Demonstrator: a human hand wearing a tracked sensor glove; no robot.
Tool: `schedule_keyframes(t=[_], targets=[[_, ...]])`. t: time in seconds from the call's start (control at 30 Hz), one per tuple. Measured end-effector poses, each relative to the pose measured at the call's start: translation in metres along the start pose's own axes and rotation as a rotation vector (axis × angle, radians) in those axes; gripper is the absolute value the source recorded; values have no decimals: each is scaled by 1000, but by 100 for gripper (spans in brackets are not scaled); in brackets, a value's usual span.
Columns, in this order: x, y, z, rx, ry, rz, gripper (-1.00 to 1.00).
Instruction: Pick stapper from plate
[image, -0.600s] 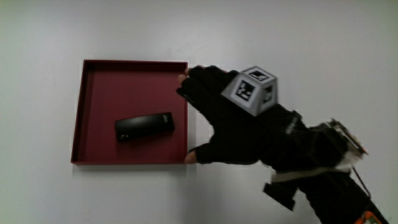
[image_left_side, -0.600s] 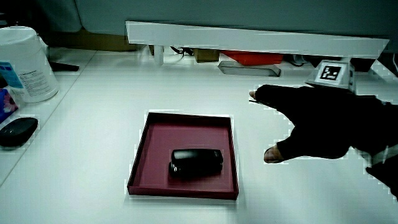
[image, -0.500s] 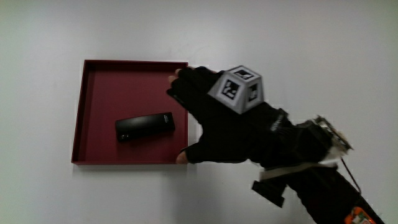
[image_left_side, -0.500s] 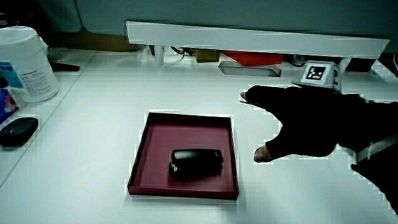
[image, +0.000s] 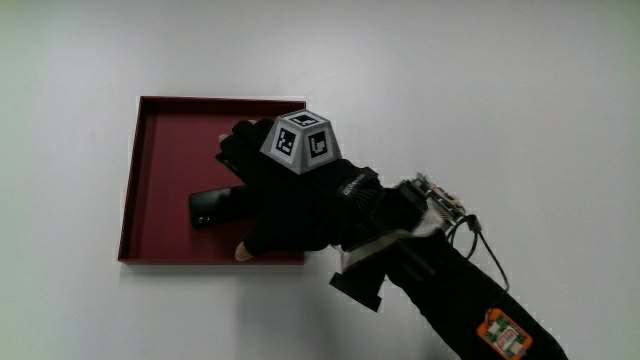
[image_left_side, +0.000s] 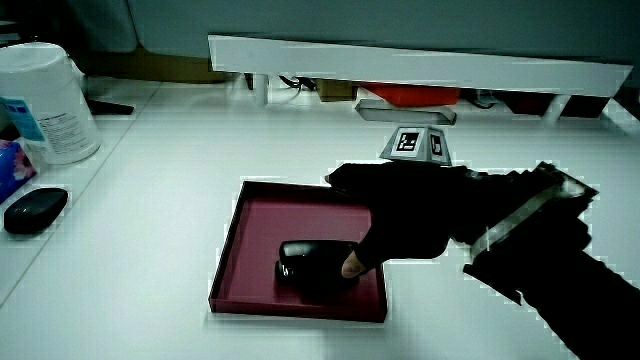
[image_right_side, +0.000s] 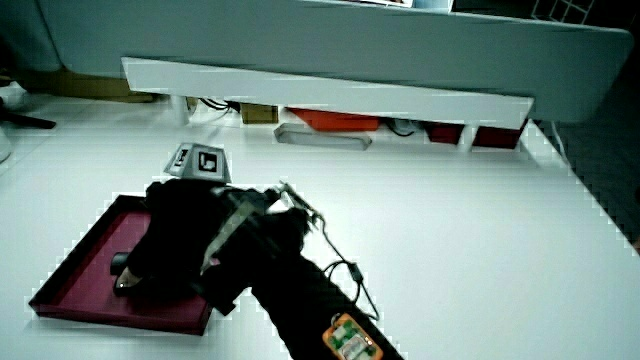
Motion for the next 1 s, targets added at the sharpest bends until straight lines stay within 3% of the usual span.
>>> schedule_keyframes(t=[0.43, 0.63, 1.0], targets=[[13, 32, -23, -35, 41, -33, 0], [14, 32, -24, 20, 55, 5, 0], [14, 28, -20, 146, 71, 58, 58]])
